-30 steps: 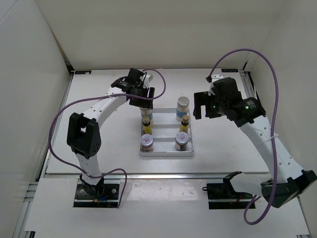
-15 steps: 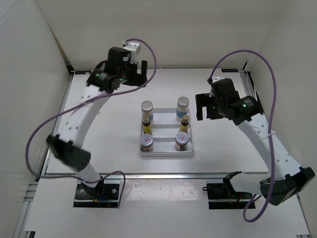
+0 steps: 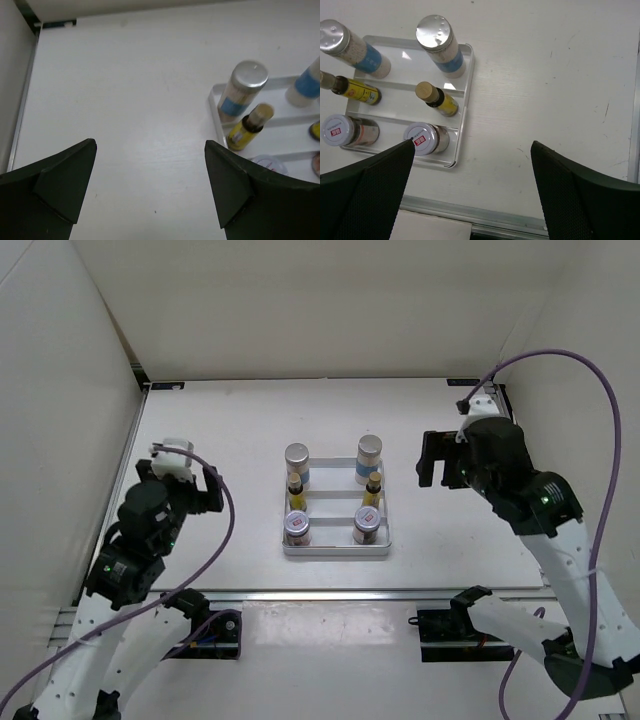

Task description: Organize the condiment bottles

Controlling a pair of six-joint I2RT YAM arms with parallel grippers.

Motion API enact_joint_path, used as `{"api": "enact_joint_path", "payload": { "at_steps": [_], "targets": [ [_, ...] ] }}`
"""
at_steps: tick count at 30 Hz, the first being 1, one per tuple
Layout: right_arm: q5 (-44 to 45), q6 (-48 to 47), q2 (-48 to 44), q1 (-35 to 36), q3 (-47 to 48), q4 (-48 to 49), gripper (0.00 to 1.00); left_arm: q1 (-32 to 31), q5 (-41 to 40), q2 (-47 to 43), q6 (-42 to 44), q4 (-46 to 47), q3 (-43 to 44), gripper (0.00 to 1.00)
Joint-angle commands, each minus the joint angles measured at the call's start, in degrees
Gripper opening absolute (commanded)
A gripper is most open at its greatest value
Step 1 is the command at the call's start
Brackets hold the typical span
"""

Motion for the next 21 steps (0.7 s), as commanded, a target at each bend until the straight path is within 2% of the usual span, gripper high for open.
{"api": "enact_joint_path", "payload": {
  "at_steps": [1, 7, 15, 21],
  "targets": [
    [0.5, -1.6, -1.1, -0.2, -2.6, 3.7, 1.0, 0.2, -2.4, -4.8, -1.1, 0.6, -6.9, 1.0],
    [0.5, -2.2, -4.9, -0.2, -6.5, 2.5, 1.0, 0.2, -4.1, -15.3, -1.0, 2.1, -11.8, 1.0],
    [0.5, -3.4, -11.9, -0.2, -12.4, 2.5, 1.0, 0.2, -5.2, -13.5, -1.0, 2.8, -12.6, 1.0],
    [1.7, -2.9, -14.1, -0.2, -13.9, 2.5, 1.0, 0.2, -5.2, -19.1, 0.3, 5.7, -15.7, 1.0]
  ]
}}
